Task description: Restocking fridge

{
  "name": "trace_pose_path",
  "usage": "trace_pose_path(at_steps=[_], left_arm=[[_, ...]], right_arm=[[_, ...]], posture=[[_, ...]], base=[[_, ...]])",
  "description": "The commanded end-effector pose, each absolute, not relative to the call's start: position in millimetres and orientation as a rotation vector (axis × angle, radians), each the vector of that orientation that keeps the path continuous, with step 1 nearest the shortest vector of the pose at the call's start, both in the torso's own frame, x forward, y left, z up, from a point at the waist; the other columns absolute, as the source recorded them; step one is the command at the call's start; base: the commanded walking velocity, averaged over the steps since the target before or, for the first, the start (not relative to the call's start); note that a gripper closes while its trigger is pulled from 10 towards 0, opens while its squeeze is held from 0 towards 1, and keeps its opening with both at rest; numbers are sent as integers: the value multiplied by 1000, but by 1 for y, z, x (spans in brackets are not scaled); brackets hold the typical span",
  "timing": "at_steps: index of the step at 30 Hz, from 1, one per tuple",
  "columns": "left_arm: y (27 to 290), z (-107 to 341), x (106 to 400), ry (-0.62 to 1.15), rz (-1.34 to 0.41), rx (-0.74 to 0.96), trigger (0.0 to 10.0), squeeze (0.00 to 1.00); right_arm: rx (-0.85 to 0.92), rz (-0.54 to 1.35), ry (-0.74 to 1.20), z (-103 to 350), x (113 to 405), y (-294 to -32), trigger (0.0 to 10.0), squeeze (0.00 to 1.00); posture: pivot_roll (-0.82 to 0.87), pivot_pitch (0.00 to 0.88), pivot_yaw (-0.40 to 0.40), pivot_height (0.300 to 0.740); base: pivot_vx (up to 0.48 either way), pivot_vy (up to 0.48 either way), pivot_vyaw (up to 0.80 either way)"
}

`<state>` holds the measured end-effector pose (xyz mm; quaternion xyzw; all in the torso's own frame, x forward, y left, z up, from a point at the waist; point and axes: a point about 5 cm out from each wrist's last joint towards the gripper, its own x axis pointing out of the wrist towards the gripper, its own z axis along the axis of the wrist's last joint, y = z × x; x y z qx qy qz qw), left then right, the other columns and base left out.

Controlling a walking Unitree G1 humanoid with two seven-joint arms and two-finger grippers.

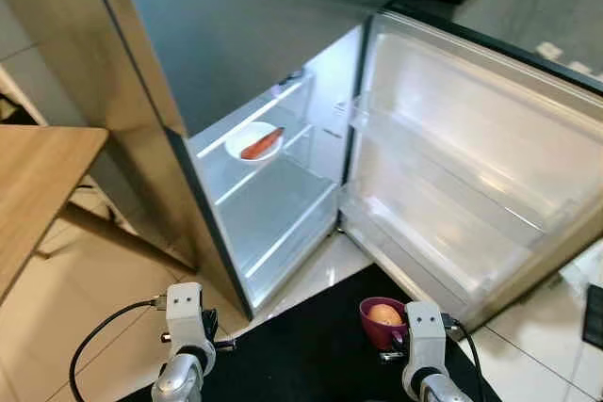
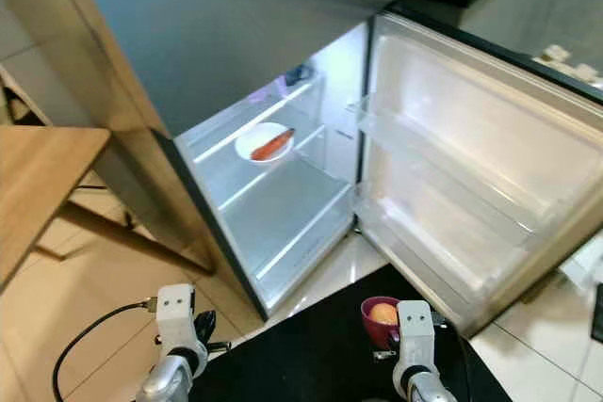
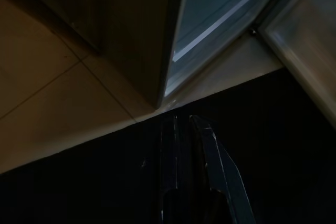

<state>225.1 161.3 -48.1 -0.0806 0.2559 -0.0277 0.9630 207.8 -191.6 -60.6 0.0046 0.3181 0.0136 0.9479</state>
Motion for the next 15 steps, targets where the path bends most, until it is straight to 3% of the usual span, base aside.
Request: trace_pose_path(at_steps=[1,15], left_arm=[[166,-54,215,552,-59,-126,10000,0],[173,-58,210,583,-56,-84,10000,0]], right_arm=[[16,33,658,-63,203,-189,10000,0],[23,25,647,-64,200,-189,10000,0]], posture=[[-165,125,49,740],[-164,121,51,740]], base=[[0,0,800],[0,0,800]])
